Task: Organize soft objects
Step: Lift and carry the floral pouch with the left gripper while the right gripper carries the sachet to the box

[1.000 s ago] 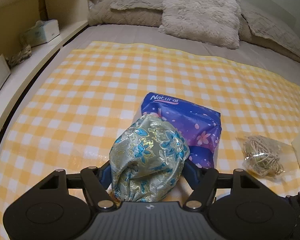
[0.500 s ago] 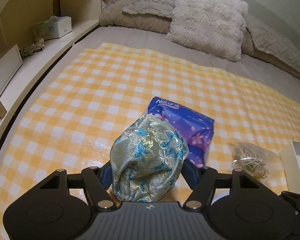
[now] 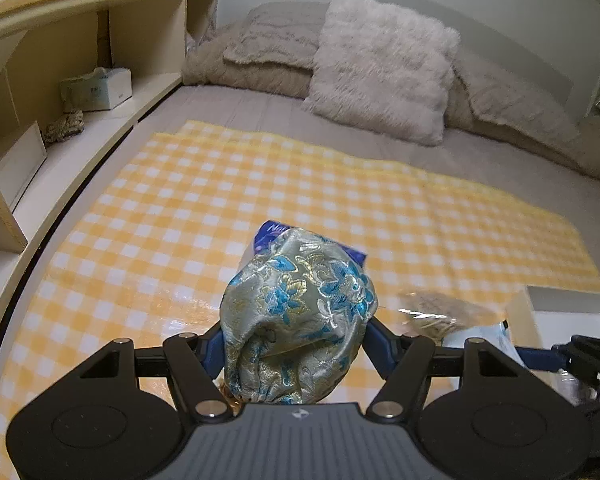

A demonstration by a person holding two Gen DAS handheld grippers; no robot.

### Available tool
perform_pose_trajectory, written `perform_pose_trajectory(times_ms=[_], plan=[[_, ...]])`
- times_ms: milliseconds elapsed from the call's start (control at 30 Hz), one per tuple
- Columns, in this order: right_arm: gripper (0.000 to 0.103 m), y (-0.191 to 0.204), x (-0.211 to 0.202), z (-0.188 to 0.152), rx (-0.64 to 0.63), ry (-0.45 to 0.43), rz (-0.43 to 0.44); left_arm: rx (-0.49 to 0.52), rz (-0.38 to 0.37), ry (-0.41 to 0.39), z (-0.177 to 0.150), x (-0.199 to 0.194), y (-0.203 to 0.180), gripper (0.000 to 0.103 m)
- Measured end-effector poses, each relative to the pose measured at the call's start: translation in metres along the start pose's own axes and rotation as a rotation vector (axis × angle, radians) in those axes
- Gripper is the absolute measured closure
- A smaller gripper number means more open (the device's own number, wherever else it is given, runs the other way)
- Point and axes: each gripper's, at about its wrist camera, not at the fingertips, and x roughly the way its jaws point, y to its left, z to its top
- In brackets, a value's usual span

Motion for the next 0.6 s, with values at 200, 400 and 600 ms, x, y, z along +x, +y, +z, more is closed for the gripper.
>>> perform_pose_trajectory(times_ms=[200,400,600], plan=[[0.022,-0.016,-0.037,0.003,0.017,-0.075,-0.010,-0.006,-0.024,-0.055,0.000,-0.033,-0.011,0.035],[0.022,-0.026,-0.072,0.005,0.042,-0.154,-0.005,0.008,-0.033,-0.086,-0.004,-0.057,-0.030,0.035],[0.022,-0.034,-0.101,0.002,0.057,-0.221,-0.017,0.004,-0.044,-0.110,-0.007,-0.077,-0.047,0.035]])
